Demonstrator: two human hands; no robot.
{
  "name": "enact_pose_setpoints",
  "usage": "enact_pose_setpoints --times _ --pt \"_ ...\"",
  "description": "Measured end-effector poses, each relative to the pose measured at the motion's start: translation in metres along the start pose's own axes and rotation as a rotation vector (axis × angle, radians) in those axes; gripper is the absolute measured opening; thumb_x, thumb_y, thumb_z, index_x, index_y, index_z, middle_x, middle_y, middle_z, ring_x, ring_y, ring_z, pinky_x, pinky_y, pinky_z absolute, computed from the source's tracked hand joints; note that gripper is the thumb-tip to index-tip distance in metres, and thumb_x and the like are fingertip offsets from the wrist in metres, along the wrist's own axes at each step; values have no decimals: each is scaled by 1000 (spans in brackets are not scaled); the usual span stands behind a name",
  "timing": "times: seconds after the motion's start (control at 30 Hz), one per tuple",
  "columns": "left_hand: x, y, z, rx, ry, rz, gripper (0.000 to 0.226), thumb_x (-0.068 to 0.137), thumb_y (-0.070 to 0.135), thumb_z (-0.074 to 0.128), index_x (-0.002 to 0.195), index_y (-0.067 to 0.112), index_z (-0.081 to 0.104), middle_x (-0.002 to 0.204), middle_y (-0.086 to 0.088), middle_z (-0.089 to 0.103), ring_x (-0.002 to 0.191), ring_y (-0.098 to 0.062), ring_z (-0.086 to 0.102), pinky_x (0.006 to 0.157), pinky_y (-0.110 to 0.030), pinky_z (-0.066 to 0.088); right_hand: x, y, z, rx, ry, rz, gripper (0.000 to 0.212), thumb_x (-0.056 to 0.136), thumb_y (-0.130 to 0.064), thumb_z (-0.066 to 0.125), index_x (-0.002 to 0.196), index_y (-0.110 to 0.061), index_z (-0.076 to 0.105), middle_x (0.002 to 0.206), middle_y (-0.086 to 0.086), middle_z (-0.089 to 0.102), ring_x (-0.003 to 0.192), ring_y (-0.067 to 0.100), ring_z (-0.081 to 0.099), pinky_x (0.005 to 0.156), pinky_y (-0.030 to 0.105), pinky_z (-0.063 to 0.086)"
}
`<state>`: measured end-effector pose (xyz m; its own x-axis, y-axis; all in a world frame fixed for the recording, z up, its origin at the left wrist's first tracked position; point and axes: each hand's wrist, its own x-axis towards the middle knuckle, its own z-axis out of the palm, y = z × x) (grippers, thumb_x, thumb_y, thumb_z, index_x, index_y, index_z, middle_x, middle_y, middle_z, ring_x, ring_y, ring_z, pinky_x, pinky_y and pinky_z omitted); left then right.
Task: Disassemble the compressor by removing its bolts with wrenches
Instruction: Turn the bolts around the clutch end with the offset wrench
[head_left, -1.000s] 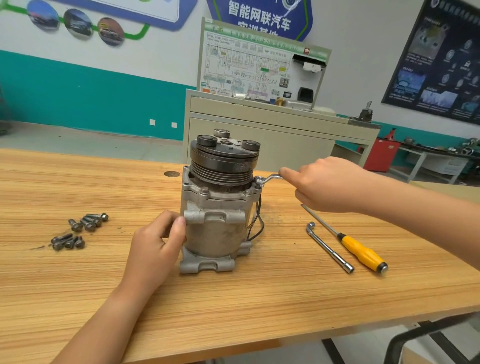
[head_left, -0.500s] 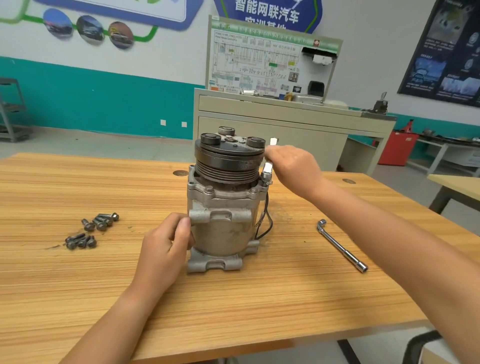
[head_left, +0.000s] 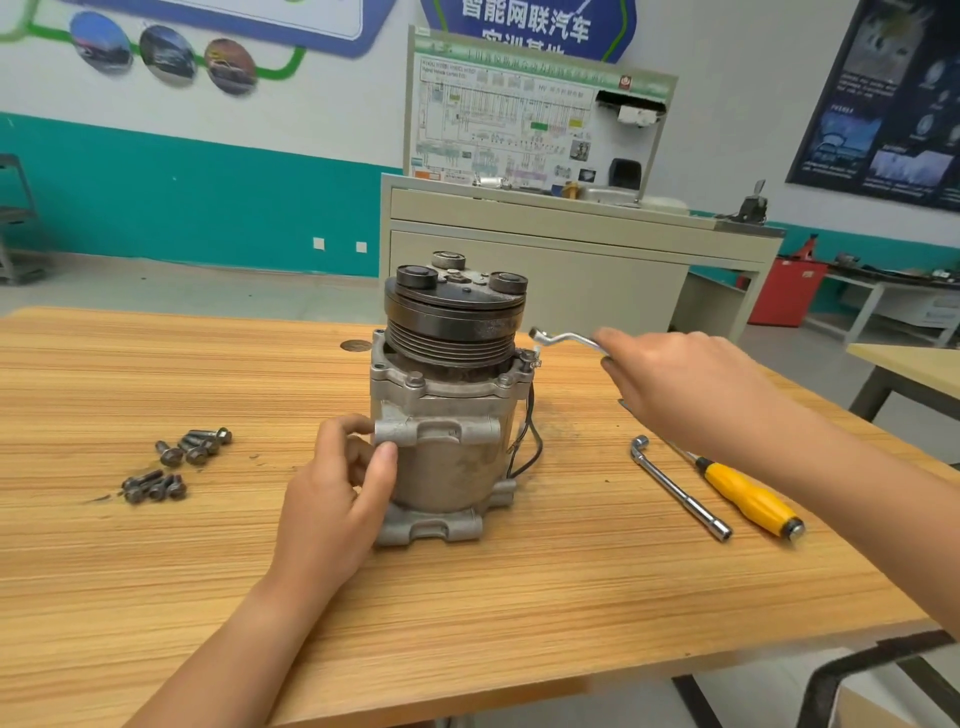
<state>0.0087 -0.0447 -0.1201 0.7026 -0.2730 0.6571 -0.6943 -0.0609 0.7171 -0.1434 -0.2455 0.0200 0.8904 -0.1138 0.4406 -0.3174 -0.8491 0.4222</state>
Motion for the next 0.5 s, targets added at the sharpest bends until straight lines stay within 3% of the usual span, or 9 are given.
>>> enact_pose_setpoints --times 0.1,0.2,0.3,0.4,0.5 --pt "0 -1 0 -12 29 3 40 75 57 41 106 32 42 71 6 62 64 -7 61 60 -40 51 2 -4 -2 -61 -78 13 24 96 -17 37 120 -22 40 80 0 60 69 25 57 50 28 37" --pt "0 -2 1 -22 42 23 44 75 56 42 111 31 41 71 7 63 62 -5 60 58 -35 49 7 -14 -8 -203 -121 -36 35 89 -2 41 122 -15 38 59 -3 36 47 17 34 40 26 21" --pt "0 -2 0 -25 41 37 39 76 54 42 110 36 41 70 7 62 63 -5 60 58 -37 50 8 -26 -16 -317 -156 -102 39 85 4 42 123 -6 40 56 -1 27 42 16 24 38 27 17" --pt "-1 -2 0 -23 26 45 29 77 54 42 105 47 42 69 8 61 63 -5 60 59 -40 52 10 -26 -19 -315 -177 -116 34 91 -10 38 125 -7 39 56 -2 30 43 15 26 38 25 19" --pt "0 -1 0 -21 18 43 27 77 54 41 104 50 42 68 7 61 60 -7 59 59 -41 51 21 -6 -20 -245 -228 -156 42 95 -20 31 137 -17 29 62 -3 40 50 14 37 42 24 27"
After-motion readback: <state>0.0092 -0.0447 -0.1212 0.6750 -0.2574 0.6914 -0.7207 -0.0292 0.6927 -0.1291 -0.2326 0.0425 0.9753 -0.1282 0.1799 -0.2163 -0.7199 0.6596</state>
